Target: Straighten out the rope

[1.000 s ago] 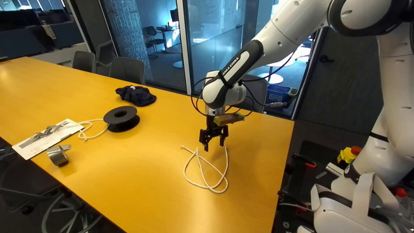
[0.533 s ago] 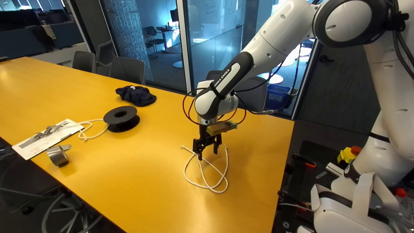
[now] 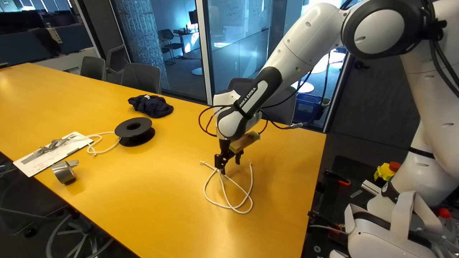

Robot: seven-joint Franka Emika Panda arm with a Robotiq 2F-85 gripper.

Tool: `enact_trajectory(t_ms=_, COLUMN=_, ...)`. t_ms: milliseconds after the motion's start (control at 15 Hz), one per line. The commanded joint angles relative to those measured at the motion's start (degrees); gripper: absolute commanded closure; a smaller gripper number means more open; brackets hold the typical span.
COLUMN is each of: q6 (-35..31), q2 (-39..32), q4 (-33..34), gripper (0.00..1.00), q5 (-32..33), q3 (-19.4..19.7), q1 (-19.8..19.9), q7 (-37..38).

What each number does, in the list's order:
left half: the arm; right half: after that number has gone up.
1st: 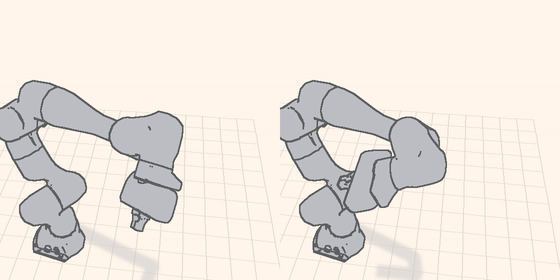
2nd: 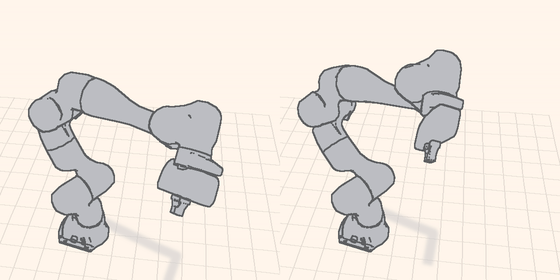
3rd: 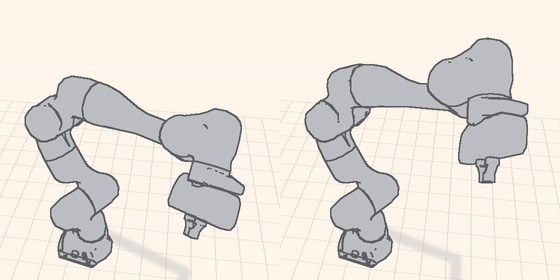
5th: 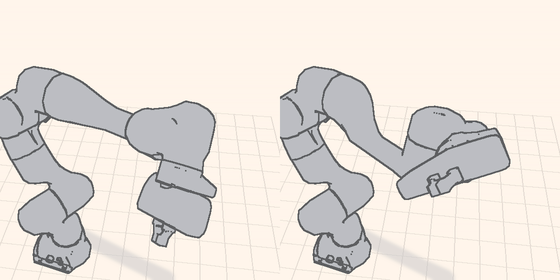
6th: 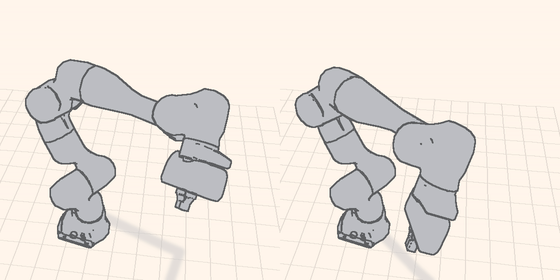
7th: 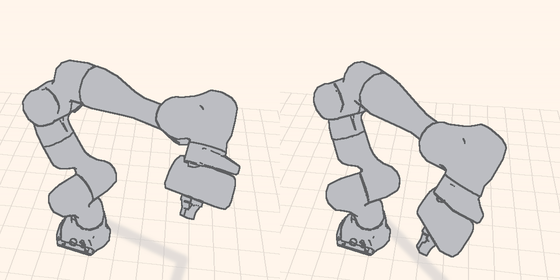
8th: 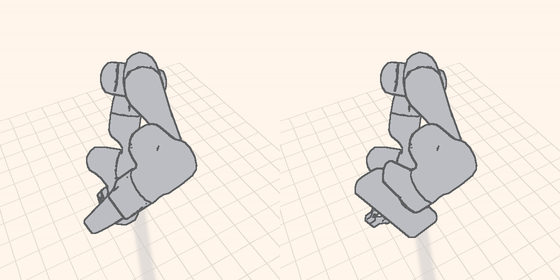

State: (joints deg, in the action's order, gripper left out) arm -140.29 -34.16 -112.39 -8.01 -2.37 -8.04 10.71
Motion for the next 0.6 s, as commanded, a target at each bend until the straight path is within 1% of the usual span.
enact_trajectory(t_ms=0, q6=-2.0, q2=0.1, q4=0.9, gripper=0.00, q5=3.9, q3=1.7, q1=-1.5, q7=2.2)
enact_trajectory(t_ms=467, q6=-10.5, q2=-3.6, q4=2.3, gripper=0.00, q5=8.2, q3=6.1, q1=-4.3, q7=9.5)
enact_trajectory(t_ms=533, q6=-10.7, q2=-4.3, q4=2.7, gripper=0.00, q5=8.3, q3=6.4, q1=-4.6, q7=10.2)
